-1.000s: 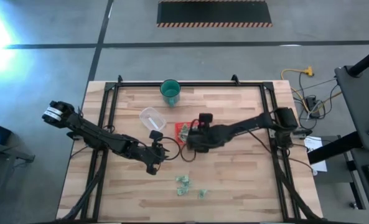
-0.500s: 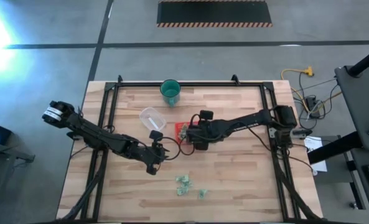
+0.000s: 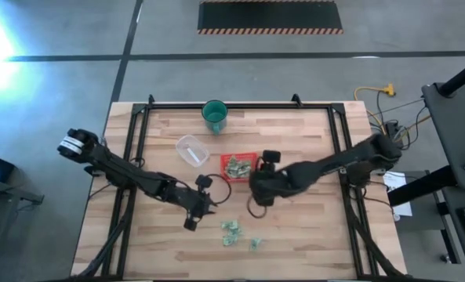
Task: Pick and place items into bin
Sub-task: Put the stevia packet into the orange bin
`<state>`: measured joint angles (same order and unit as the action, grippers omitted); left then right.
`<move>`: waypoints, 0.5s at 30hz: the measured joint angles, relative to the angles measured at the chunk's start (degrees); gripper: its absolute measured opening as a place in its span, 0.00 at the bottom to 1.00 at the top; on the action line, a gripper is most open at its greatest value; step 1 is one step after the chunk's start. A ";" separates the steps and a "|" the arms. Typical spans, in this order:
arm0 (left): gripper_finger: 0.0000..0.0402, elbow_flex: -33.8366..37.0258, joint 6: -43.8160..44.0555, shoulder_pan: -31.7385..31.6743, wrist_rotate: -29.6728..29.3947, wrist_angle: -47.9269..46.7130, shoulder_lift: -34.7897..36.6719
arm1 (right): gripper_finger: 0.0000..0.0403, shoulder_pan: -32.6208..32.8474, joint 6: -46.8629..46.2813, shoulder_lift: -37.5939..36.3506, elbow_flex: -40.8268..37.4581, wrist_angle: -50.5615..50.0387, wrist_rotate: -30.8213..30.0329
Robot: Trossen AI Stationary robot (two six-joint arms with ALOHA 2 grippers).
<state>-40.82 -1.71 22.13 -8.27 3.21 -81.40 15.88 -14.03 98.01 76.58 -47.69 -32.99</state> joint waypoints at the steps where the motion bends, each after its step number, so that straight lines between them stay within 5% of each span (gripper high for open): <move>1: 0.23 0.05 0.02 0.25 0.18 0.19 -1.00 | 0.29 1.36 -0.23 -1.18 -0.85 0.75 -0.02; 15: 0.23 -1.60 -0.67 2.95 1.34 10.20 -12.77 | 0.28 18.35 -3.25 -17.82 -15.51 12.90 -1.28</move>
<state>-42.41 -2.38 25.08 -6.93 13.41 -94.17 34.23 -17.28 80.20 61.07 -34.80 -34.27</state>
